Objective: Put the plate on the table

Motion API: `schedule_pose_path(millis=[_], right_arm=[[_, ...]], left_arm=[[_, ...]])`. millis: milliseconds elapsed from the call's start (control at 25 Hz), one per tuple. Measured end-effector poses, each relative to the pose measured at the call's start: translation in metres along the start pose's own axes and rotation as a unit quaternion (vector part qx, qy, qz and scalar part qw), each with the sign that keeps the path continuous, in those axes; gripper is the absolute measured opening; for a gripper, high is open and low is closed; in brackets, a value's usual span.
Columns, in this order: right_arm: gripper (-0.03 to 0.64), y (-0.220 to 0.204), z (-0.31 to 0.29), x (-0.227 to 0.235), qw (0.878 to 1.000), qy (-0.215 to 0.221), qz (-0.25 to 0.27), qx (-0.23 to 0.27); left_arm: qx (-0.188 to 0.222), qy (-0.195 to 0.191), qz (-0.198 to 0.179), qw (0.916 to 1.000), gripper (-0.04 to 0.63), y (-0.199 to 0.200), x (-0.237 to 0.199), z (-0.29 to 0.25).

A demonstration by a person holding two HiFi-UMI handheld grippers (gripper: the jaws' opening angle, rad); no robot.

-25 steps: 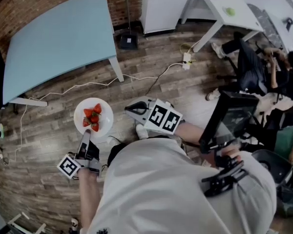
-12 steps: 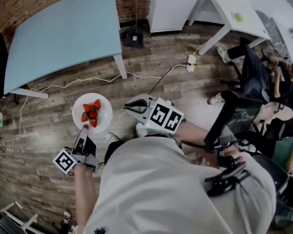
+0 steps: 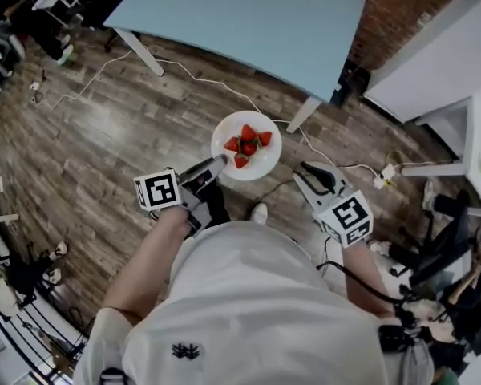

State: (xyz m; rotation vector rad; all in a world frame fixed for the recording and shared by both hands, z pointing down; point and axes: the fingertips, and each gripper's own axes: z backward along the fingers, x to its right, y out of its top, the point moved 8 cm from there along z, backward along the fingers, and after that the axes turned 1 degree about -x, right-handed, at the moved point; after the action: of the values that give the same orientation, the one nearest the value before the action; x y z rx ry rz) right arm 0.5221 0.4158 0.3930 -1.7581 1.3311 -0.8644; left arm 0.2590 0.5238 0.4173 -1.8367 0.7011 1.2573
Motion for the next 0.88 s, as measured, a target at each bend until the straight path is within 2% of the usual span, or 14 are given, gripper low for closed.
schedule_pose_path(millis=[160,320,480,640,880], right_arm=[[0.100,0.026,-0.039,0.011,1.000,-0.001,-0.002,-0.006],[0.106,0.051,-0.074,0.016,1.000,-0.013,-0.006,-0.021],[0.110,0.090,-0.116,0.025,0.999,-0.023,0.007,-0.025],[0.111,0.130,-0.172,0.025,0.999,-0.021,0.017,-0.026],[0.110,0.163,-0.252,0.013,0.999,-0.001,0.022,-0.031]], left_arm=[[0.005,0.001,0.015,0.9999,0.008,0.043,-0.020,0.008],[0.007,-0.019,0.011,0.9997,0.008,0.091,-0.038,0.010],[0.013,-0.036,0.024,0.9990,0.008,0.141,-0.053,0.018],[0.020,-0.032,0.010,0.9993,0.008,0.202,-0.071,0.042],[0.030,-0.021,0.011,0.9993,0.008,0.271,-0.101,0.086]])
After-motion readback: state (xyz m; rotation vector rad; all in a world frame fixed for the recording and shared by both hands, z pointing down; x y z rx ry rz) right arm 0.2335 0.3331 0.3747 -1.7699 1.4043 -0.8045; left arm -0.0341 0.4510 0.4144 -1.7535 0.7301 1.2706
